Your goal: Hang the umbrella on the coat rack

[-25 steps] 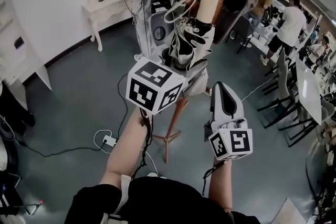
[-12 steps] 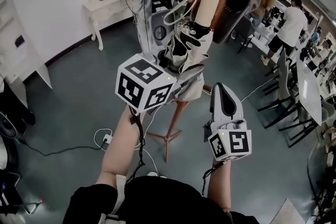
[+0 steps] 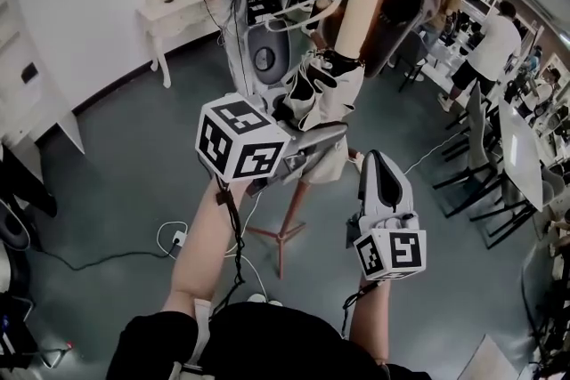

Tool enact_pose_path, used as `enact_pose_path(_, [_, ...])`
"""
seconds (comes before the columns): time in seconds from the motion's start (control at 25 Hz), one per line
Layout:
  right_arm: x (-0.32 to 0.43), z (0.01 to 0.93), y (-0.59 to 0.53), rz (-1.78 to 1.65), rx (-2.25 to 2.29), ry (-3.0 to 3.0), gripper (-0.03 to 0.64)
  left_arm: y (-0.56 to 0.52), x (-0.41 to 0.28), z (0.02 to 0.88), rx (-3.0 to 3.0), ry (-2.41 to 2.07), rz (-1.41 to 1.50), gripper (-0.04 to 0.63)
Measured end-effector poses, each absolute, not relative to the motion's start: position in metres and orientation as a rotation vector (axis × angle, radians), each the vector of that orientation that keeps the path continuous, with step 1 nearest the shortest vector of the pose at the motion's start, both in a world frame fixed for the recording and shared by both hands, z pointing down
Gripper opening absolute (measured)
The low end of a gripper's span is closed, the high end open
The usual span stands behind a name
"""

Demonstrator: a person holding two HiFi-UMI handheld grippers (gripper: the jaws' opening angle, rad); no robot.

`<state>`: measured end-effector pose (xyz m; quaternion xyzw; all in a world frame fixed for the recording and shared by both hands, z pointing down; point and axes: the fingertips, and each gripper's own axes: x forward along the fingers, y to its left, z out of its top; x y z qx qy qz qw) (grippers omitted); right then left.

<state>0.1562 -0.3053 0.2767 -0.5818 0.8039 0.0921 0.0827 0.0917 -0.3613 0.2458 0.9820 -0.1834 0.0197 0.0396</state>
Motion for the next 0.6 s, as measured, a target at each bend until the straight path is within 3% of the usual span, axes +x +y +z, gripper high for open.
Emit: enact_pose_path(0.6, [0.158,0.285,-0.31,0.231,-1.775,2.395,0.011,-0.361,0.108,0.302,2.959,-0.7,0.081,0.308])
